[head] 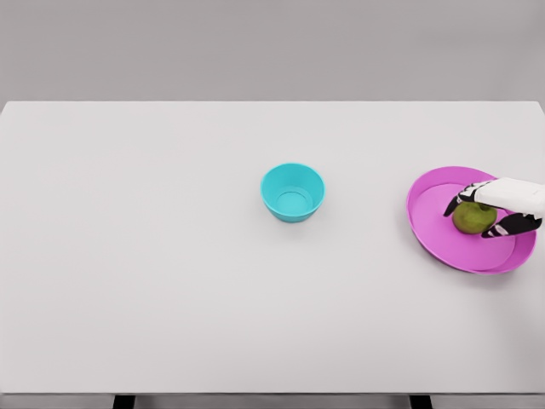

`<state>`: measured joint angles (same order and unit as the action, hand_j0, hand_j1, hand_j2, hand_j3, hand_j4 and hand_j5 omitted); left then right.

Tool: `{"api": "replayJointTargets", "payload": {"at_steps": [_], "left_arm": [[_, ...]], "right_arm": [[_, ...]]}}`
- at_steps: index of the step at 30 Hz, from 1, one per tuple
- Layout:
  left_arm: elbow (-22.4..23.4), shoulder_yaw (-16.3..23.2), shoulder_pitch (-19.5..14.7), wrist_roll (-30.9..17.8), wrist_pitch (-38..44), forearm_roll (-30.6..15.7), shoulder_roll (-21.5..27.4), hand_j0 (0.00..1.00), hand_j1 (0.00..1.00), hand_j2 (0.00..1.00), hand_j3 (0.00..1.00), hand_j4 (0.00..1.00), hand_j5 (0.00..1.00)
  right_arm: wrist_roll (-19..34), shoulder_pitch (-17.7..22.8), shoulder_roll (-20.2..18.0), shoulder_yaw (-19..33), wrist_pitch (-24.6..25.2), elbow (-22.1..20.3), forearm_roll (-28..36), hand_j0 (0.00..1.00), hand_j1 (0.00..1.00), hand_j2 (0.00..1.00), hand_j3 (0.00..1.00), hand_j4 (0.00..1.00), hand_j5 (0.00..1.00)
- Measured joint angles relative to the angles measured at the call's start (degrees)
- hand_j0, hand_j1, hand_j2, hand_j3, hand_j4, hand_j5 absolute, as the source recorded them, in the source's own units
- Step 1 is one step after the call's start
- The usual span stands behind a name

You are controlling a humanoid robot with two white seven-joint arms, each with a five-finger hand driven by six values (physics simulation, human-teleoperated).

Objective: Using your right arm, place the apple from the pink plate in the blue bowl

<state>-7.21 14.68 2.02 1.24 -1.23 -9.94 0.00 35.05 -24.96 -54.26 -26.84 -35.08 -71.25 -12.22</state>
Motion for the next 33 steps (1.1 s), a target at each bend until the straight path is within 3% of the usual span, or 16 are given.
{"api": "replayJointTargets", "payload": {"at_steps": [18,33], "left_arm": [[0.0,0.0,0.0,0.0,0.0,0.0,0.0,1.00,1.00,1.00,1.00,1.00,1.00],[0.0,0.0,0.0,0.0,0.0,0.0,0.0,1.00,1.00,1.00,1.00,1.00,1.00]], "right_arm": [[0.0,-3.7,0.2,0.0,-0.1,-0.8,-0.3,0.41,0.41,0.41,0.41,0.41,0.41],[0.0,-8.9,4.4,-0.1,-0.1,-2.6,-0.4,0.36,0.36,0.36,0.36,0.36,0.36]]}}
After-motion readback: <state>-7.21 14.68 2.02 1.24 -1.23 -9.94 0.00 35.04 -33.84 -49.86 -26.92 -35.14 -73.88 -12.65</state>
